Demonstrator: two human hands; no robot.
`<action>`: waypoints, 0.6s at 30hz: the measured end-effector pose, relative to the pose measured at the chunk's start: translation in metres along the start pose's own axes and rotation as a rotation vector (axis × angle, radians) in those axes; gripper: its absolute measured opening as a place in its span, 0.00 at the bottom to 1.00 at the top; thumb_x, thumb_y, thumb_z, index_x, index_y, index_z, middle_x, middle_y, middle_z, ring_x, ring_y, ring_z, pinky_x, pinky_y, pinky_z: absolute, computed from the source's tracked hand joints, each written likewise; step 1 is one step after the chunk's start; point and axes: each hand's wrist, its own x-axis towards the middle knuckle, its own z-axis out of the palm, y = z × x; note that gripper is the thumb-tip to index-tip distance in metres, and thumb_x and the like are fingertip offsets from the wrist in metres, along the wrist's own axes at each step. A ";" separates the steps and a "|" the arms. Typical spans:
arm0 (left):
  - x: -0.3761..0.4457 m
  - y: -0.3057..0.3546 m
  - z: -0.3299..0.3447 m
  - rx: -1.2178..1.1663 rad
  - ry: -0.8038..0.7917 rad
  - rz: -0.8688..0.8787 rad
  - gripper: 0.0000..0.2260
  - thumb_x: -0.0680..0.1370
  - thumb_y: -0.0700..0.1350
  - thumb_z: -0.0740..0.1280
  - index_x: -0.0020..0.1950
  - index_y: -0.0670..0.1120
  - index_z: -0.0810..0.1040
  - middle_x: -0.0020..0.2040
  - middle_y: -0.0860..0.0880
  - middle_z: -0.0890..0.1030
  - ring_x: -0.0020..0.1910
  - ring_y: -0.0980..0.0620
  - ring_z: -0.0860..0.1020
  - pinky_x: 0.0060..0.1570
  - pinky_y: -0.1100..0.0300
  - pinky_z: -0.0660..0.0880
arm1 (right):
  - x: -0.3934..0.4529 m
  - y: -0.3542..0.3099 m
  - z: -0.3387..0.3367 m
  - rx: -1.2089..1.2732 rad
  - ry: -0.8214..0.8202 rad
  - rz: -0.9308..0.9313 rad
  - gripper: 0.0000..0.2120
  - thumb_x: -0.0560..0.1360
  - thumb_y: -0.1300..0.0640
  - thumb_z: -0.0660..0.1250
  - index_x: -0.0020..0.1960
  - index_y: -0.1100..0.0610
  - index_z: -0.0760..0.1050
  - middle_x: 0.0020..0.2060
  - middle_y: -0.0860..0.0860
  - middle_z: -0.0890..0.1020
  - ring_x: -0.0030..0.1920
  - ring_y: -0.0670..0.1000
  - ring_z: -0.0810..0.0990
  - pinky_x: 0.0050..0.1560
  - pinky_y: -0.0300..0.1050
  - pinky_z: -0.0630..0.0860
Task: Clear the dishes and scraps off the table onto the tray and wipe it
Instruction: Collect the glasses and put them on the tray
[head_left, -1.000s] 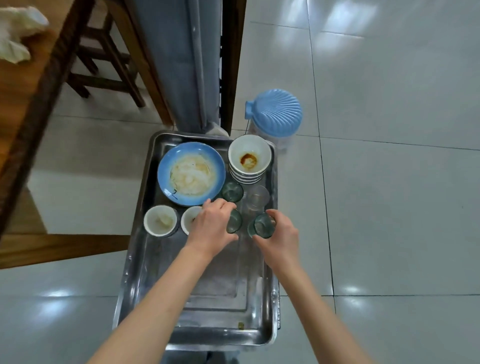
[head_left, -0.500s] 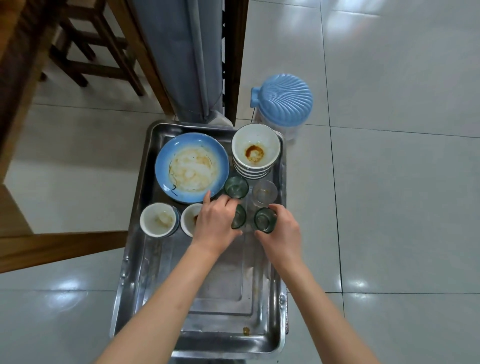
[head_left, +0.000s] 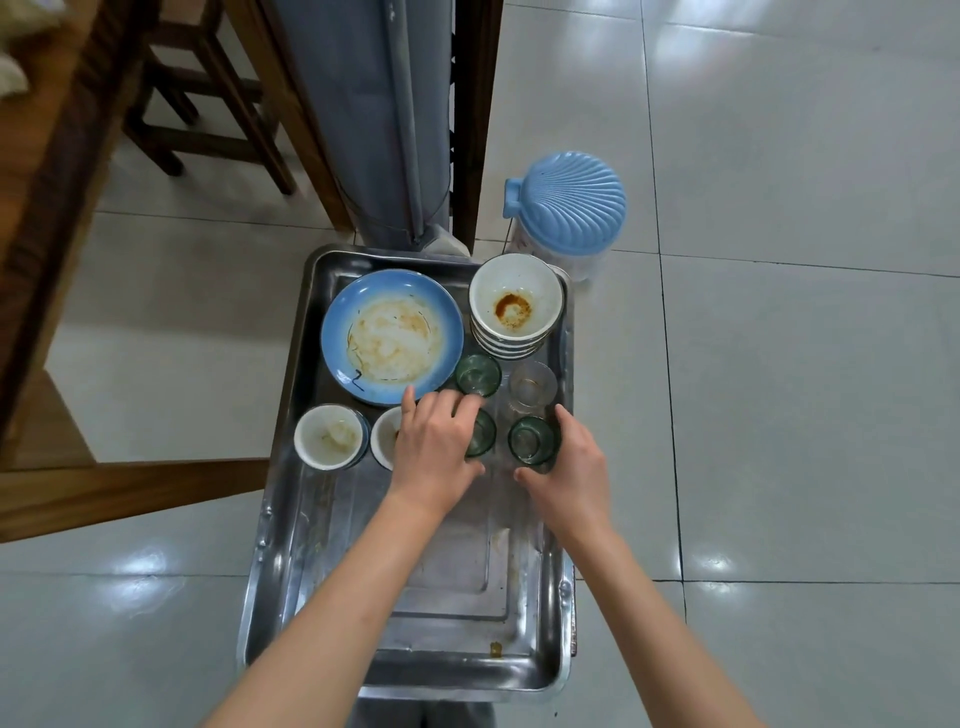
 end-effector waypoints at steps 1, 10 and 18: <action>-0.001 0.000 -0.003 -0.007 0.002 -0.007 0.34 0.62 0.51 0.79 0.65 0.47 0.72 0.57 0.48 0.76 0.60 0.47 0.72 0.71 0.47 0.50 | -0.002 -0.001 -0.003 -0.007 0.000 -0.003 0.40 0.64 0.60 0.75 0.72 0.59 0.62 0.66 0.53 0.71 0.66 0.51 0.69 0.60 0.32 0.60; -0.019 0.005 -0.076 -0.077 0.032 -0.098 0.36 0.63 0.53 0.78 0.68 0.48 0.69 0.61 0.48 0.74 0.62 0.46 0.69 0.71 0.48 0.47 | -0.032 -0.042 -0.055 -0.011 0.008 -0.113 0.41 0.66 0.57 0.75 0.74 0.56 0.59 0.69 0.51 0.69 0.68 0.49 0.67 0.63 0.37 0.61; -0.069 0.005 -0.183 -0.255 -0.074 -0.136 0.39 0.62 0.52 0.78 0.70 0.49 0.66 0.65 0.47 0.72 0.65 0.47 0.67 0.70 0.48 0.53 | -0.078 -0.107 -0.118 -0.024 -0.095 -0.254 0.47 0.62 0.54 0.79 0.74 0.54 0.57 0.69 0.50 0.68 0.68 0.50 0.67 0.63 0.41 0.63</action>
